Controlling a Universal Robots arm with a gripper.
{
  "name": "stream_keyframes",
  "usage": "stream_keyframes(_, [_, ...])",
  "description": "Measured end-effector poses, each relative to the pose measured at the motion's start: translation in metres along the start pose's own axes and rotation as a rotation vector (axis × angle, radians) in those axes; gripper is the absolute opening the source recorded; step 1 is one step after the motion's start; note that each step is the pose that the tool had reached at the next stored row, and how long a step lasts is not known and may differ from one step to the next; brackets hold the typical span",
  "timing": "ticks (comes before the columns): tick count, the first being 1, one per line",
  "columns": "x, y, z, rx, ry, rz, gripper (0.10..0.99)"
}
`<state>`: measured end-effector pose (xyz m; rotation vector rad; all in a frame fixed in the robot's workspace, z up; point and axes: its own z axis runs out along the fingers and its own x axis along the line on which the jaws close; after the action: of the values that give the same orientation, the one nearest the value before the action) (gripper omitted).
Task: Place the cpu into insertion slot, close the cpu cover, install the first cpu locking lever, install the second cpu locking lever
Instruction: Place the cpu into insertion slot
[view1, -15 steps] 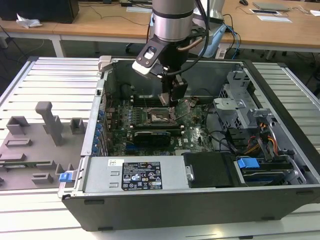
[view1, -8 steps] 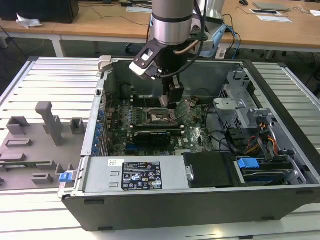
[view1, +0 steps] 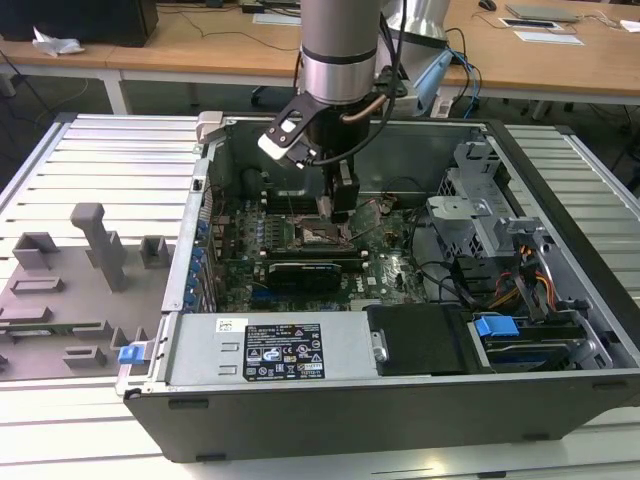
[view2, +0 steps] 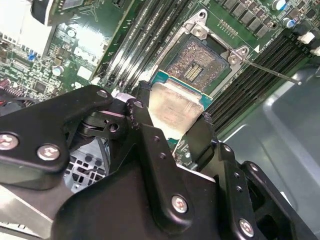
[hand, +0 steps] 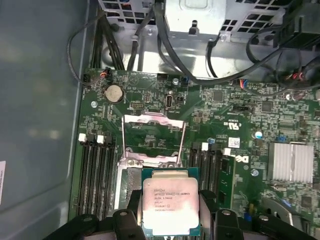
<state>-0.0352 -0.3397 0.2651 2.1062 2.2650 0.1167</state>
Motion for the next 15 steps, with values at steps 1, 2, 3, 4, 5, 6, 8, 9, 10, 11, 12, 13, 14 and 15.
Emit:
stream_keyframes(1, [0.0006,-0.0001,0.0013,0.000,-0.0003,0.002,0.541])
stream_keyframes(2, [0.0012,-0.0001,0.0025,0.000,-0.0004,0.004,0.541])
stream_keyframes(3, [0.0017,-0.0003,0.0036,0.000,-0.0005,0.005,0.541])
stream_keyframes(4, [0.0021,-0.0003,0.0048,0.000,-0.0005,0.007,0.541])
stream_keyframes(5, [0.0027,-0.0005,0.0066,0.000,-0.0008,0.010,0.541])
stream_keyframes(6, [0.0030,-0.0006,0.0078,0.000,-0.0010,0.011,0.541])
stream_keyframes(8, [0.0040,-0.0010,0.0128,0.000,-0.0016,0.018,0.541])
stream_keyframes(9, [0.0046,-0.0012,0.0147,0.000,-0.0019,0.021,0.541])
stream_keyframes(10, [0.0049,-0.0013,0.0159,0.000,-0.0019,0.022,0.541])
stream_keyframes(11, [0.0056,-0.0014,0.0175,0.000,-0.0021,0.024,0.541])
stream_keyframes(12, [0.0061,-0.0015,0.0185,0.000,-0.0022,0.025,0.541])
stream_keyframes(13, [0.0067,-0.0019,0.0201,0.000,-0.0022,0.026,0.541])
stream_keyframes(14, [0.0073,-0.0025,0.0219,-0.001,-0.0024,0.027,0.541])
stream_keyframes(15, [0.0080,-0.0033,0.0236,-0.001,-0.0025,0.028,0.541])
